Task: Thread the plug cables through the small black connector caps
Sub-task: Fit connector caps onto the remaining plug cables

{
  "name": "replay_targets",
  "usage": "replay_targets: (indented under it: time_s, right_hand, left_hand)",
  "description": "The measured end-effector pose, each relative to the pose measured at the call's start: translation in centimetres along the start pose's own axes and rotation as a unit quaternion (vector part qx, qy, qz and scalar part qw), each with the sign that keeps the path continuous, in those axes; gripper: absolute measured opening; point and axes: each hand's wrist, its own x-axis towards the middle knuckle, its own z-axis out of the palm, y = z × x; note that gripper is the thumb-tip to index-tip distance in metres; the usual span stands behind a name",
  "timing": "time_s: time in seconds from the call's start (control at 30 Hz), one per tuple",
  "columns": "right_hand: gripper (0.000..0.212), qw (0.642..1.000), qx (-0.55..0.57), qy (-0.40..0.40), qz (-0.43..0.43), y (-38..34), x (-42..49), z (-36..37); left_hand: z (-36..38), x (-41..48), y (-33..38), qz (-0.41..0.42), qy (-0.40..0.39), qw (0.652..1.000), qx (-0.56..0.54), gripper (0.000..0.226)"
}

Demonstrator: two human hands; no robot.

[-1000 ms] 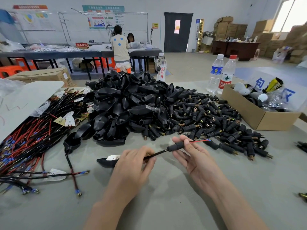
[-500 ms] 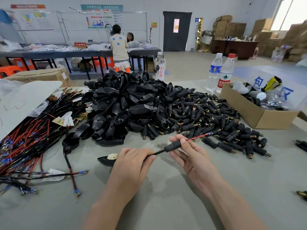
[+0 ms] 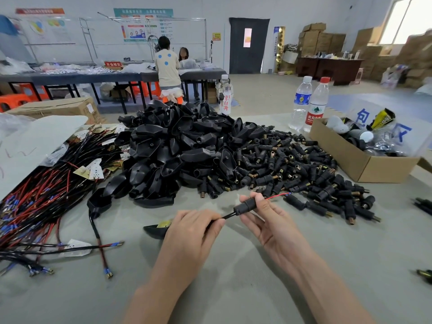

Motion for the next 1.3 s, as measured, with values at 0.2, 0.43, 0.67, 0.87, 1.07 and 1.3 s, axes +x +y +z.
replay_targets:
  time_s: [0.2, 0.43, 0.67, 0.87, 1.07, 1.3]
  right_hand:
    - [0.018, 0.999, -0.039, -0.012, 0.018, 0.6, -0.3, 0.9]
    - [0.020, 0.999, -0.048, 0.002, -0.015, -0.1, -0.2, 0.5]
    - [0.019, 0.995, -0.090, -0.030, 0.003, 0.5, -0.5, 1.1]
    - [0.017, 0.997, -0.071, 0.000, -0.014, 0.0, -0.3, 0.7]
    - [0.033, 0.993, -0.116, -0.021, -0.004, 0.9, -0.6, 0.9]
    - [0.018, 0.992, -0.121, -0.007, -0.036, 0.5, -0.5, 0.8]
  left_hand:
    - [0.2, 0.1, -0.3, 0.005, 0.003, 1.000, 0.008, 0.026]
    - [0.2, -0.3, -1.5, -0.037, -0.024, 0.999, -0.014, 0.023]
    - [0.4, -0.1, -0.6, -0.015, -0.023, 1.000, 0.014, 0.024]
    - [0.1, -0.1, -1.2, -0.047, -0.052, 0.997, 0.038, 0.022]
    - [0.5, -0.1, -0.3, -0.021, -0.010, 0.999, 0.043, 0.012]
    - [0.1, -0.1, -1.7, -0.038, -0.026, 0.998, 0.035, 0.028]
